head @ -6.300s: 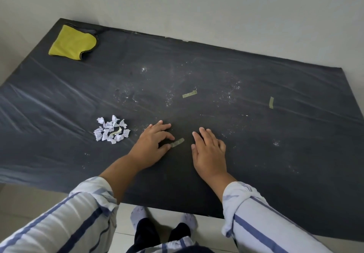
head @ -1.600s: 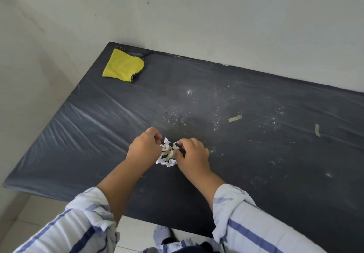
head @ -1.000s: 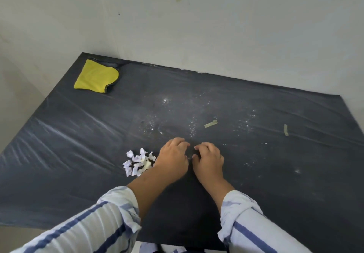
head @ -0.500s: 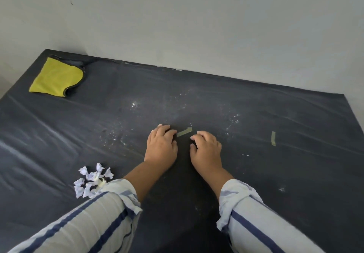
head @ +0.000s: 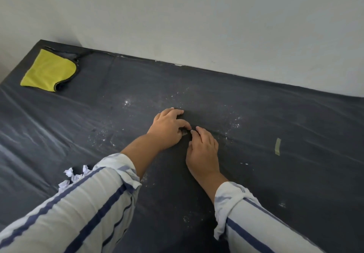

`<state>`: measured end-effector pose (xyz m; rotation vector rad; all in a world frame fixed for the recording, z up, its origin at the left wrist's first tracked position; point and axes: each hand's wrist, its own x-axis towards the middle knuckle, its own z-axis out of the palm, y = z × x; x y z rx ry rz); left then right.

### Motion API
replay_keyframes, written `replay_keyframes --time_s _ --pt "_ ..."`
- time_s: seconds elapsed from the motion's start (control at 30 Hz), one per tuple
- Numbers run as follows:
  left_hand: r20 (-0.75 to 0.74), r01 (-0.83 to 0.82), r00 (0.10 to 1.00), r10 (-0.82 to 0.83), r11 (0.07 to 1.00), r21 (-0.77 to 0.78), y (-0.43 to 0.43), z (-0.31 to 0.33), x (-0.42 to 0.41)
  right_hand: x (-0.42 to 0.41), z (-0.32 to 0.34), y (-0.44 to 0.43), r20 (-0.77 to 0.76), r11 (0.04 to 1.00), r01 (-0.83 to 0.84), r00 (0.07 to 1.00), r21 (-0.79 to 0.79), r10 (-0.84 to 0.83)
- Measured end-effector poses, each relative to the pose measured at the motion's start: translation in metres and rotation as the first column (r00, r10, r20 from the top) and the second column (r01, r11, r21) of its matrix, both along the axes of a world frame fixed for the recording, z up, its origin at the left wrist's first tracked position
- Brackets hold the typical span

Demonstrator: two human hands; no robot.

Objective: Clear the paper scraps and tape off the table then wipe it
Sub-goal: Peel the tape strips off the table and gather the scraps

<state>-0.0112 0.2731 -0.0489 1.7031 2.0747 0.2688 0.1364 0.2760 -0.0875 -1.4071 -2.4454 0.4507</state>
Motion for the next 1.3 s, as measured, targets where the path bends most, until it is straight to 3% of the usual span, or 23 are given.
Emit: replay_keyframes --time_s 0.47,0.9,1.3 --pt "-0.077 0.139 0.987 -0.143 0.988 -0.06 0.01 0.002 -0.006 -0.001 -0.003 0.001 0.065 1.0 -0.022 0.998 -0.008 0.023" --pt "0.071 -0.04 0.997 0.03 0.987 0.158 -0.021 -0.016 -0.013 -0.005 0.001 0.003 0.243 0.992 -0.115 0.962 -0.049 0.124" --pt "0.149 -0.052 0.989 0.022 0.979 0.198 -0.036 -0.019 -0.02 -0.005 0.006 0.004 0.299 0.986 -0.132 0.941 -0.105 0.158"
